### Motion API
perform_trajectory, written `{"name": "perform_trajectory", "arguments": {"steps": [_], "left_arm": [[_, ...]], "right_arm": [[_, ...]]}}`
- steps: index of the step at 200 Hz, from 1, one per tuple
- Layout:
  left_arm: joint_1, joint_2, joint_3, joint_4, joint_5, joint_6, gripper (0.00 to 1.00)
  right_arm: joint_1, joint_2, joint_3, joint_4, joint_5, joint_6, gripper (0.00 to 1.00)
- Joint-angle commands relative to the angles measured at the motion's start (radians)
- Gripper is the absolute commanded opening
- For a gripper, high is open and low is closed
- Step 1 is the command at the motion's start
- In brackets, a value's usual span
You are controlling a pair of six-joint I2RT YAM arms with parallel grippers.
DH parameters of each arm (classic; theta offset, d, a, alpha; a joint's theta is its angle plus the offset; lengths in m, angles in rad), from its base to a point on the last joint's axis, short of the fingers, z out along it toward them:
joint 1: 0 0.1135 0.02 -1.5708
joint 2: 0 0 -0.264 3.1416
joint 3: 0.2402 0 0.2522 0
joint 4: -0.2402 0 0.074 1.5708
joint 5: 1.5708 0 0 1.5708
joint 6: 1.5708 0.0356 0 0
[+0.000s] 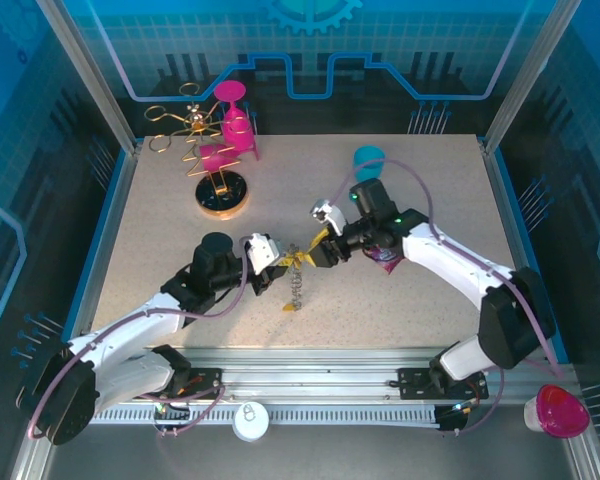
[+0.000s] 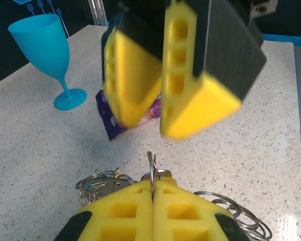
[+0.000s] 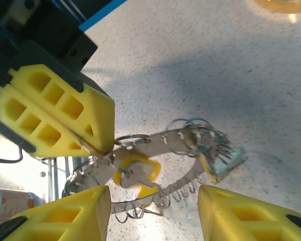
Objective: Put the keys on the keyring
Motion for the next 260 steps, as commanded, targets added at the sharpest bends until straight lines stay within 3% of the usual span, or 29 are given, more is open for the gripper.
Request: {"name": "perform_trajectory", "arguments": {"steps": [1, 29, 57, 131, 171, 260], "left_arm": [[-0.001, -0.007, -0.025, 0.146, 0.034, -0.093, 0.0], [0.03, 0.029, -0.067, 0.329, 0.124, -0.234, 0.0], [0.032, 0.054, -0.084, 0.416, 0.19, -0.28, 0.0], [0.034, 0.026, -0.082, 0.347, 0.256, -0.239, 0.0], [0.034, 0.025, -0.085, 0.356, 0.259, -0.239, 0.0], [0.034, 0.037, -0.08, 0.361, 0.276, -0.238, 0.0]], "right_arm": [[-0.027, -0.075, -0.023, 0.075, -0.096, -0.097, 0.49], [-0.005, -0.089, -0.039, 0.13, -0.167, -0.26, 0.45], [0.017, -0.043, -0.018, 0.152, -0.222, -0.289, 0.39], [0.041, -0.014, -0.017, 0.112, -0.26, -0.365, 0.27], [0.047, -0.014, -0.035, 0.077, -0.231, -0.401, 0.28], [0.042, -0.046, -0.123, 0.228, -0.291, -0.318, 0.25]]}}
